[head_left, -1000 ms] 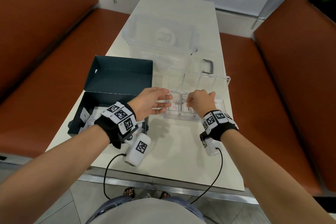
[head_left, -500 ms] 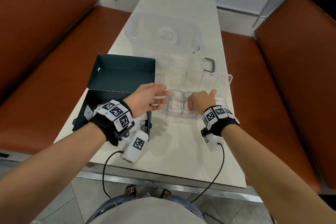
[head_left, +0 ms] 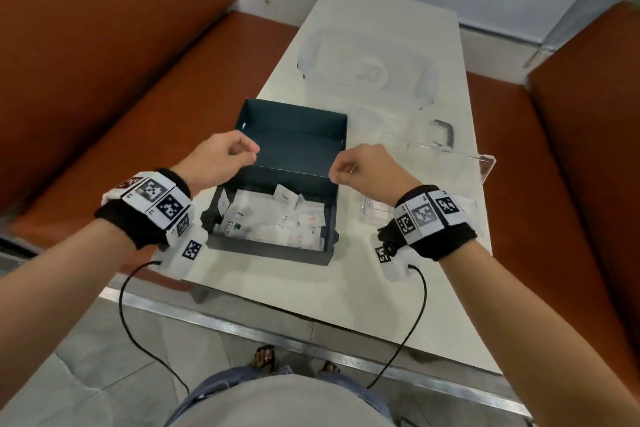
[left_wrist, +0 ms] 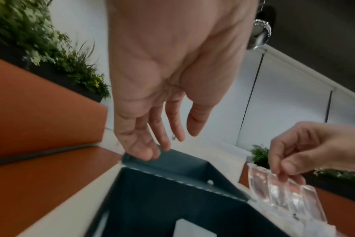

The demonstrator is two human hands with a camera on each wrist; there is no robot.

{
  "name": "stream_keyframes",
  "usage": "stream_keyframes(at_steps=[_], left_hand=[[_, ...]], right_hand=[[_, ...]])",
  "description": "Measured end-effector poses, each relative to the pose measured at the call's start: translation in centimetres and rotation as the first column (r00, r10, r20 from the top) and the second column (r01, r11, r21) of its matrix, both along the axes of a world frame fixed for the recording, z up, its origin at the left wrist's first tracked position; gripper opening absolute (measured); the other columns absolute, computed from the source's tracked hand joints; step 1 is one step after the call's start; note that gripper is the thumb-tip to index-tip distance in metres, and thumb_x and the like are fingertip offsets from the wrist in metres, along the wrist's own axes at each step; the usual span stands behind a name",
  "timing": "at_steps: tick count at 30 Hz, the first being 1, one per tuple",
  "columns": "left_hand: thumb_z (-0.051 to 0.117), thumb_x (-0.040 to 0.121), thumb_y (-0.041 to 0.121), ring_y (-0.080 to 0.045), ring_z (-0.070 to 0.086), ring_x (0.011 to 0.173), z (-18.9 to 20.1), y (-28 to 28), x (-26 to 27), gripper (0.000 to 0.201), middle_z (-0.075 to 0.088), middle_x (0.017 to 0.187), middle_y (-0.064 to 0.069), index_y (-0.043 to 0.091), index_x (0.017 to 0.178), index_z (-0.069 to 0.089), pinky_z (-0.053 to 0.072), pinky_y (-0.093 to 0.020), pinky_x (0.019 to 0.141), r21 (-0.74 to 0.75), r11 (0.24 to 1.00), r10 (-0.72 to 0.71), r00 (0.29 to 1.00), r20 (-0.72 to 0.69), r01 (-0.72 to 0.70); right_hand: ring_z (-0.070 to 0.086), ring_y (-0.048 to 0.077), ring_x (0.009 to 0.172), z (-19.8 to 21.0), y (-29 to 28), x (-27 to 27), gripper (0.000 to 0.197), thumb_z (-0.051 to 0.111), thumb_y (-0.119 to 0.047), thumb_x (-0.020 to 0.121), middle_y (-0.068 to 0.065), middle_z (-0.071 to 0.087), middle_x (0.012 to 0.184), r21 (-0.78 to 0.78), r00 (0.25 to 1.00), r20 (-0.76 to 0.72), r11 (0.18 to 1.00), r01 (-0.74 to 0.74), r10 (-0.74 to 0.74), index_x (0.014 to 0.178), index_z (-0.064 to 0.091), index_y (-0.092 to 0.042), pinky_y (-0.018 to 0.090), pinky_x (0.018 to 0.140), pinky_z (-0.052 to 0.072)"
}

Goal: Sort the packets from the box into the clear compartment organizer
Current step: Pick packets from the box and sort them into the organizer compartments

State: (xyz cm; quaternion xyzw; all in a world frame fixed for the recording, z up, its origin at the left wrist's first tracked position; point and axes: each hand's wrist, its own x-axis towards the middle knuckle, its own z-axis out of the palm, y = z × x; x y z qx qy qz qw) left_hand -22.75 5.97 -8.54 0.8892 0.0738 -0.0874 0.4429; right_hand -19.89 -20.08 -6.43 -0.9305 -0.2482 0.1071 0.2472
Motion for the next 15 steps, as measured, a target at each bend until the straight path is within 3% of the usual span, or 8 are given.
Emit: stream_keyframes(at_steps=[2, 5, 9, 11, 13, 15], left_hand=[[0.057, 0.097, 0.022, -0.016, 0.053, 0.111, -0.9, 1.9, -0.5, 0.02, 0.059, 0.119, 0.002, 0.022, 0.117, 0.058, 0.041, -0.032, 0.088, 0.117, 0.993, 0.025, 1.0, -0.013, -0.023], [0.062, 0.094, 0.016, -0.022, 0.052, 0.116, -2.6, 3.6, -1.2, 0.038, 0.055, 0.131, -0.004, 0.02, 0.129, 0.05, 0.045, -0.034, 0.09, 0.236, 0.972, 0.031, 0.996, -0.082, -0.011], [0.06, 0.092, 0.0, -0.026, 0.057, 0.107, -4.5, 4.4, -1.9, 0.046, 0.058, 0.127, -0.008, 0.018, 0.132, 0.046, 0.055, -0.03, 0.069, 0.109, 0.994, 0.03, 0.987, -0.158, -0.013], [0.059, 0.091, -0.002, -0.027, 0.057, 0.105, -4.9, 4.4, -2.0, 0.045, 0.061, 0.122, -0.01, 0.019, 0.129, 0.047, 0.056, -0.032, 0.066, 0.098, 0.995, 0.028, 0.99, -0.135, -0.015], [0.06, 0.091, -0.002, -0.027, 0.057, 0.101, -5.1, 4.4, -2.0, 0.045, 0.061, 0.12, -0.012, 0.018, 0.129, 0.048, 0.054, -0.029, 0.064, 0.107, 0.994, 0.022, 0.994, -0.111, -0.01], [0.06, 0.091, -0.001, -0.026, 0.057, 0.098, -5.2, 4.3, -1.9, 0.045, 0.061, 0.121, -0.013, 0.018, 0.13, 0.047, 0.052, -0.027, 0.065, 0.142, 0.99, 0.008, 0.995, -0.097, 0.006]], right_hand=[[0.062, 0.011, 0.082, -0.6, 2.7, -0.1, 0.011, 0.062, -0.013, 0.088, 0.0, 0.071, 0.091, -0.052, 0.995, -0.03, 0.994, -0.096, 0.095, 0.088, 0.073, -0.011, 0.008, 0.069, 0.041], [0.063, 0.017, 0.095, -2.3, 6.3, -0.2, 0.014, 0.063, -0.019, 0.089, 0.0, 0.069, 0.101, -0.214, 0.976, -0.111, 0.954, -0.21, 0.19, 0.098, 0.071, -0.012, 0.019, 0.078, 0.041], [0.054, 0.025, 0.113, -4.9, 9.0, -0.3, 0.059, 0.075, -0.021, 0.081, 0.008, 0.056, 0.128, -0.436, 0.943, -0.281, 0.852, -0.289, 0.176, 0.133, 0.049, -0.016, 0.028, 0.086, 0.041], [0.053, 0.027, 0.116, -6.1, 9.8, -0.8, 0.077, 0.078, -0.023, 0.075, 0.01, 0.05, 0.132, -0.518, 0.936, -0.306, 0.794, -0.319, 0.177, 0.141, 0.038, -0.021, 0.035, 0.091, 0.047], [0.052, 0.032, 0.117, -7.3, 10.7, -1.4, 0.082, 0.074, -0.025, 0.078, 0.01, 0.042, 0.136, -0.608, 0.933, -0.291, 0.712, -0.352, 0.212, 0.146, 0.029, -0.027, 0.04, 0.091, 0.049], [0.051, 0.037, 0.118, -8.2, 11.6, -2.0, 0.079, 0.068, -0.019, 0.084, 0.013, 0.033, 0.14, -0.629, 0.931, -0.291, 0.688, -0.361, 0.221, 0.149, 0.023, -0.026, 0.041, 0.091, 0.049]])
